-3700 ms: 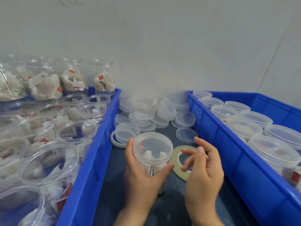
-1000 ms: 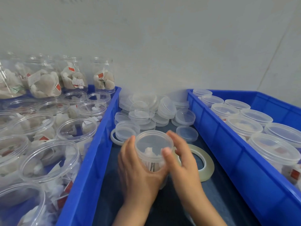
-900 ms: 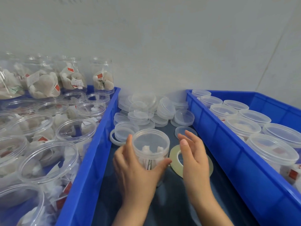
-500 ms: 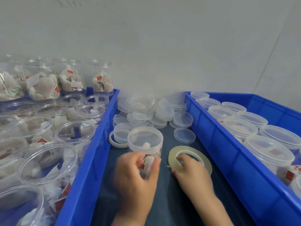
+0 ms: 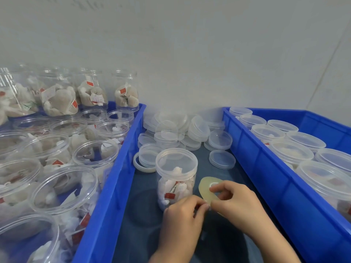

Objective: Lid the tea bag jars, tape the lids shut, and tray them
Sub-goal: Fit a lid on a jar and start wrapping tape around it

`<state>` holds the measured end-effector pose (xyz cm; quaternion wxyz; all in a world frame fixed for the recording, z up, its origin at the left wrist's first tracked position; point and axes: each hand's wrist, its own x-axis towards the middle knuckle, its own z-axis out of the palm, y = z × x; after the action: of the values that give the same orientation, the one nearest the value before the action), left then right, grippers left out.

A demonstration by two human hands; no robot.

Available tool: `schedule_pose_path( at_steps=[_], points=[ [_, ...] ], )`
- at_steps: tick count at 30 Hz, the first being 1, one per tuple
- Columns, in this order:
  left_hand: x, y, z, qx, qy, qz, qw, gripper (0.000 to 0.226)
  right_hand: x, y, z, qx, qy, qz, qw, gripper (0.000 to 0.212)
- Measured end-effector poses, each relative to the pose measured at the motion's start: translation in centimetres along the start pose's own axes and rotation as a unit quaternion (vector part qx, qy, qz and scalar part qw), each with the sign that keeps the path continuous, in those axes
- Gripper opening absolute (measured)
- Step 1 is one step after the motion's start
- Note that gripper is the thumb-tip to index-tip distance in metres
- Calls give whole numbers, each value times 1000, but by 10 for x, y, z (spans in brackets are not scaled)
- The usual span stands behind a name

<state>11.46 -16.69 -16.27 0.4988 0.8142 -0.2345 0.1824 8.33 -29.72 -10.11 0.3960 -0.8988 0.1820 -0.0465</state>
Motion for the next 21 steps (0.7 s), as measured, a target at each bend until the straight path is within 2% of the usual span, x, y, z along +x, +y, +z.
schedule_pose_path(
  at_steps=[6,10,14,18,21],
  points=[
    [0,3,-3,-23,8,4,1000,10,2,4,0,15,-10,-4,1000,25],
    [0,3,-3,-45,-3,-31,998,6,2,4,1,18,-14,-8,1000,25],
    [0,5,-3,-5,44,17,999,2,1,3,1,21,-15,-7,1000,24],
    [-1,4,-3,66,43,27,997,22,-1,1,2,21,-18,-9,1000,24],
    [-2,6,-4,77,54,26,995,27,-2,0,2,4,-23,-5,1000,25]
  ],
)
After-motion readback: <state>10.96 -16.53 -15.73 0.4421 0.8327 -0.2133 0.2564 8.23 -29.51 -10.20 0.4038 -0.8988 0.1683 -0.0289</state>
